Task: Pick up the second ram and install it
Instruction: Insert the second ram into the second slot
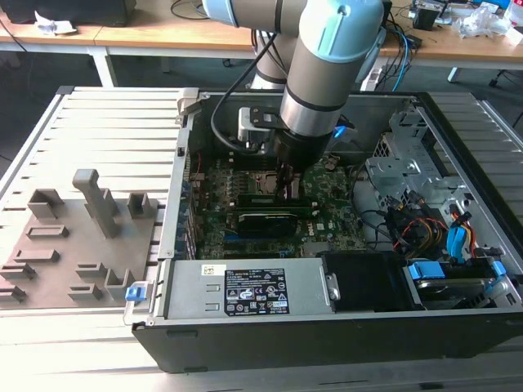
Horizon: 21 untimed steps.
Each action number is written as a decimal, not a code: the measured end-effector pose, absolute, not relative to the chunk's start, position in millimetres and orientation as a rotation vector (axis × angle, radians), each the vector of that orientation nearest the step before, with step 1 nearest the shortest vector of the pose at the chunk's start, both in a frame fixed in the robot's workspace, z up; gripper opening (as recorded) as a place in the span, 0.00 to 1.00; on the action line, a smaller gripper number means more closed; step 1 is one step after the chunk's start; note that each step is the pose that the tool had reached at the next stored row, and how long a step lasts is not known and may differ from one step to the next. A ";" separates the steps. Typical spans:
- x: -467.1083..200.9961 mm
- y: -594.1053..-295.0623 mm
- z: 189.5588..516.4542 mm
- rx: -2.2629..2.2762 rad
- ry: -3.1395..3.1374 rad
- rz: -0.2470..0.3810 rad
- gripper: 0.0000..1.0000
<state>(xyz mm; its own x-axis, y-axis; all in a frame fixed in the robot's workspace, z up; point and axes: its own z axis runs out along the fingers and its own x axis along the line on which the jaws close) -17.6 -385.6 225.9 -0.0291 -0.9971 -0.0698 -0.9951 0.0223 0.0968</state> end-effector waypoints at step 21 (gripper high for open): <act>-17.7 -385.5 225.1 2.195 -2.214 -0.184 0.14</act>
<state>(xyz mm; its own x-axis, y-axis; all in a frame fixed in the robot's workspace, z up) -17.7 -385.5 225.1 -0.0118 -0.9975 -0.0696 -0.9953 0.0050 0.0968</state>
